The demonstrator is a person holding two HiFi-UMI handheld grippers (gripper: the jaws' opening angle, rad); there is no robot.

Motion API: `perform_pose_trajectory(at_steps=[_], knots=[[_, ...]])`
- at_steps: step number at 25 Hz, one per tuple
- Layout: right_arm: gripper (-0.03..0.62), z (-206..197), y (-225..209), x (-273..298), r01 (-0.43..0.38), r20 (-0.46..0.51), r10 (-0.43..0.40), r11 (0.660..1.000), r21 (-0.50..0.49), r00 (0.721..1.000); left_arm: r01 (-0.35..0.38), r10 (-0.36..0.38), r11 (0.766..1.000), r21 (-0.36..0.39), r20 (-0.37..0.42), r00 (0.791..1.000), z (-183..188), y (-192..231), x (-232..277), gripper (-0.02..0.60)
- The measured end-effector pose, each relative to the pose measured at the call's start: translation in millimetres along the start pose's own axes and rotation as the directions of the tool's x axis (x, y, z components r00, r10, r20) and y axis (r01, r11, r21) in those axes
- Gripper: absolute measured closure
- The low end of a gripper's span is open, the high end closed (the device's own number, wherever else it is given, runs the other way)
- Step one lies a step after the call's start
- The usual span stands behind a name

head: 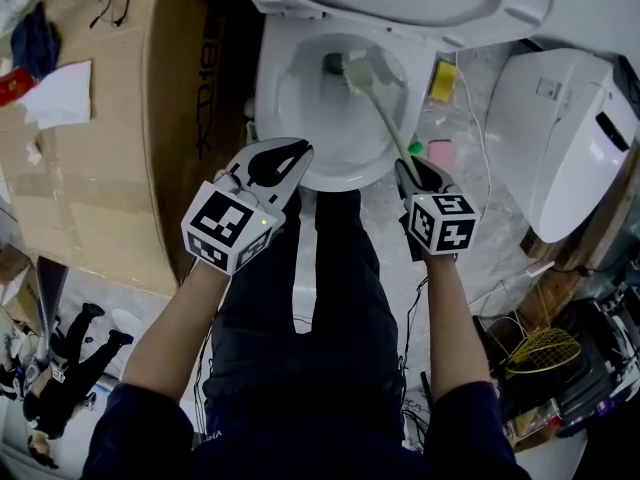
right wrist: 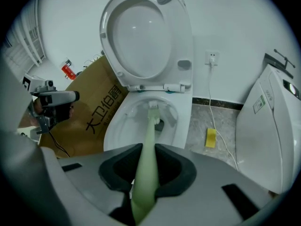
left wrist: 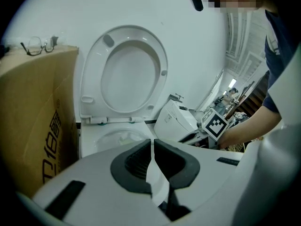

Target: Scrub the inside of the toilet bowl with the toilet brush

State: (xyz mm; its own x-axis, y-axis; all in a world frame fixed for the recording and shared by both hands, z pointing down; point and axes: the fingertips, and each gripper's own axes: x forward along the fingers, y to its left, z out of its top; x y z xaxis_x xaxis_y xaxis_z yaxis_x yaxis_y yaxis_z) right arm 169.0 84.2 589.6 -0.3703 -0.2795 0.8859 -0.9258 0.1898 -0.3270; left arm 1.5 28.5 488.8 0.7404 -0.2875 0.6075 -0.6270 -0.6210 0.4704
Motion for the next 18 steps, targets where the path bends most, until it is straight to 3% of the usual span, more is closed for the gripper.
perform_pose_trajectory(at_steps=[18], knots=[[0.508,38,58,-70,-0.040,0.080,0.045,0.997,-0.061,0.996,-0.040,0.035,0.997,0.070,0.081,0.996,67,-17,-68,0.537]])
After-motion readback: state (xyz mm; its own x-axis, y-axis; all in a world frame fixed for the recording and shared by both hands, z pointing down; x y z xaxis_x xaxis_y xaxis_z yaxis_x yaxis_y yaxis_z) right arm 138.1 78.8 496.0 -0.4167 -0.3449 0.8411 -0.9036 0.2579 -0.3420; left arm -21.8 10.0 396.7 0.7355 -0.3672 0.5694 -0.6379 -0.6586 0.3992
